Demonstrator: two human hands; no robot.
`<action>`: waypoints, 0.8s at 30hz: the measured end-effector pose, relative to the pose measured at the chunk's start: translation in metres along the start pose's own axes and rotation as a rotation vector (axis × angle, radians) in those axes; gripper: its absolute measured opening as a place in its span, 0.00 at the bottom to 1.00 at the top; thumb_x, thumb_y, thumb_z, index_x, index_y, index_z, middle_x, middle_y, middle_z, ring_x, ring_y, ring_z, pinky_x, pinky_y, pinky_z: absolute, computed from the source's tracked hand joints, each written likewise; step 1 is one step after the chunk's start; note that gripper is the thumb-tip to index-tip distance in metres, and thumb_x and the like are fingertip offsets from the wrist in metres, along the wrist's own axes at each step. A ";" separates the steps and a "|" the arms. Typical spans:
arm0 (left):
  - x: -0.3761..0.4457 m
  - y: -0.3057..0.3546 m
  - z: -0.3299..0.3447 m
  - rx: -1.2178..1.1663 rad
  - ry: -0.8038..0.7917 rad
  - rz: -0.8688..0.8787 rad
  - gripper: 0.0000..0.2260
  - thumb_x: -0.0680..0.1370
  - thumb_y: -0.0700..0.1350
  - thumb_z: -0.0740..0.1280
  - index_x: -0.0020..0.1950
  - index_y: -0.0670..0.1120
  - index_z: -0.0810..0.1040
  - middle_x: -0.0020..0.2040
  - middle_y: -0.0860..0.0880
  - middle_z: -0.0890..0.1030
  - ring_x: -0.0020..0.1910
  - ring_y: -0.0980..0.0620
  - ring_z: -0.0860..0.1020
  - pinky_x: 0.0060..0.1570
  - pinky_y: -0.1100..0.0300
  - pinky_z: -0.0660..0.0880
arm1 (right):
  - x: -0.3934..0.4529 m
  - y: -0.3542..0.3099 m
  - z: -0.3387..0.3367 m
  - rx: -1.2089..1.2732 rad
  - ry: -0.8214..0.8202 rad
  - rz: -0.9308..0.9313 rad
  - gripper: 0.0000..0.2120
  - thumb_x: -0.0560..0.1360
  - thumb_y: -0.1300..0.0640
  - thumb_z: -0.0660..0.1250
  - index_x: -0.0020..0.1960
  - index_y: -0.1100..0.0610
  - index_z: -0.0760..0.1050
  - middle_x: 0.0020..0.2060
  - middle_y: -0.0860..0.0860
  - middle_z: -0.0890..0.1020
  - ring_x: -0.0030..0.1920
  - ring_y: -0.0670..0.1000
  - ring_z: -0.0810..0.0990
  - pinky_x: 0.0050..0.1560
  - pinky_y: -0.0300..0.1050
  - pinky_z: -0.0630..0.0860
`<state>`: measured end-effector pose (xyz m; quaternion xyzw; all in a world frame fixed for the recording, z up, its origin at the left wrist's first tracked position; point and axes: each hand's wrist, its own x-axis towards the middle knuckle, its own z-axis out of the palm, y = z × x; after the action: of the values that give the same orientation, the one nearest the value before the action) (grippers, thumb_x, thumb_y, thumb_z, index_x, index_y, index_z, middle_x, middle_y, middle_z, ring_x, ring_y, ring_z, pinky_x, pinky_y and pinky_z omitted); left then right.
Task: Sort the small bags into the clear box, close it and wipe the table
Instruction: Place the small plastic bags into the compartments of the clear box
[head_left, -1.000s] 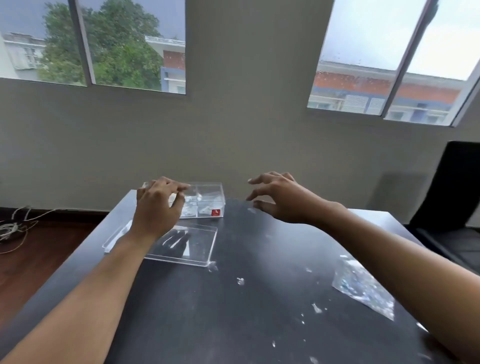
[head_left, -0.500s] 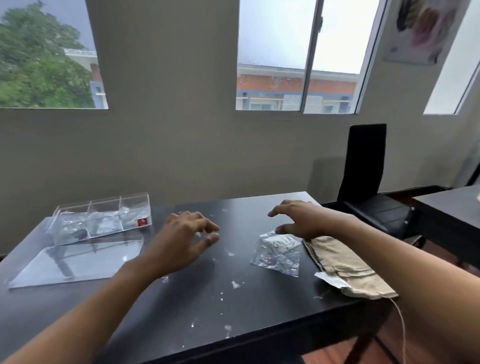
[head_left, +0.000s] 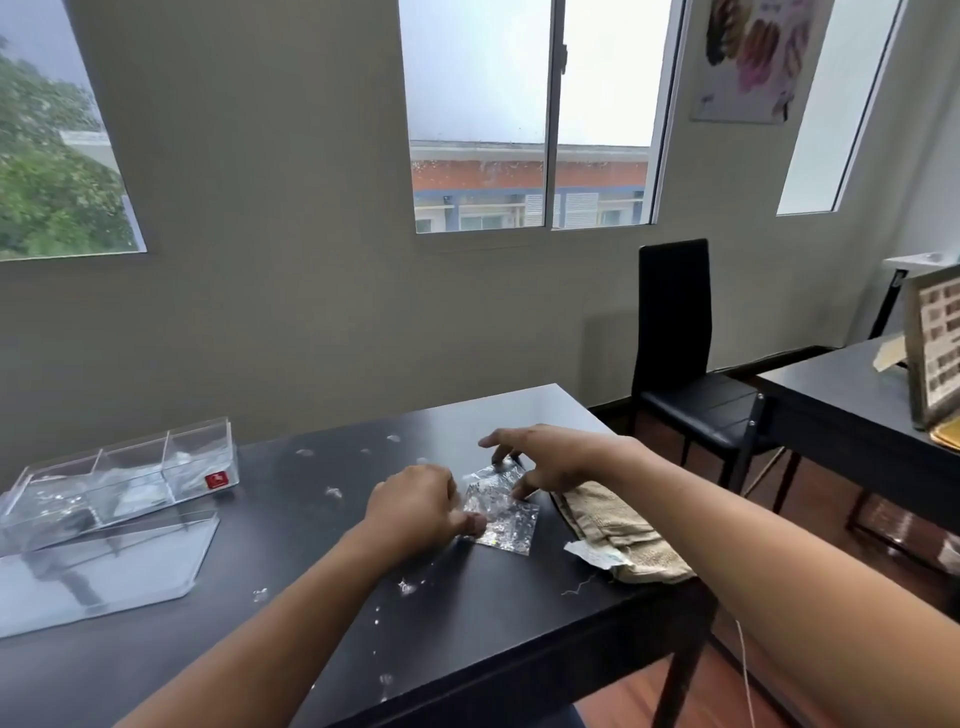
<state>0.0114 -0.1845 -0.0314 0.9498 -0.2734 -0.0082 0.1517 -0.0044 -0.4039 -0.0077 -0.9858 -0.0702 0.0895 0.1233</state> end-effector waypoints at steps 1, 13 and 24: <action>0.001 0.000 0.000 -0.006 -0.013 -0.003 0.20 0.71 0.65 0.74 0.45 0.49 0.79 0.47 0.52 0.83 0.53 0.47 0.81 0.51 0.54 0.75 | 0.002 0.000 -0.002 0.024 -0.003 -0.001 0.41 0.72 0.56 0.79 0.79 0.50 0.62 0.66 0.46 0.79 0.66 0.53 0.76 0.68 0.50 0.71; -0.011 -0.015 -0.006 -0.148 0.300 -0.010 0.08 0.72 0.54 0.73 0.41 0.56 0.75 0.40 0.56 0.84 0.47 0.53 0.84 0.55 0.53 0.76 | 0.014 -0.003 0.002 -0.013 0.181 0.044 0.14 0.67 0.50 0.82 0.48 0.51 0.82 0.36 0.43 0.78 0.42 0.49 0.75 0.43 0.44 0.71; -0.031 -0.045 -0.025 -0.297 0.545 0.062 0.08 0.79 0.44 0.70 0.55 0.56 0.79 0.44 0.60 0.84 0.40 0.61 0.81 0.43 0.58 0.77 | 0.028 -0.035 -0.011 -0.105 0.245 0.068 0.06 0.75 0.56 0.75 0.45 0.52 0.78 0.39 0.44 0.78 0.45 0.51 0.77 0.45 0.48 0.76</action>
<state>0.0106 -0.1252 -0.0225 0.8757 -0.2474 0.2117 0.3565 0.0215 -0.3687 0.0074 -0.9963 -0.0258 -0.0314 0.0763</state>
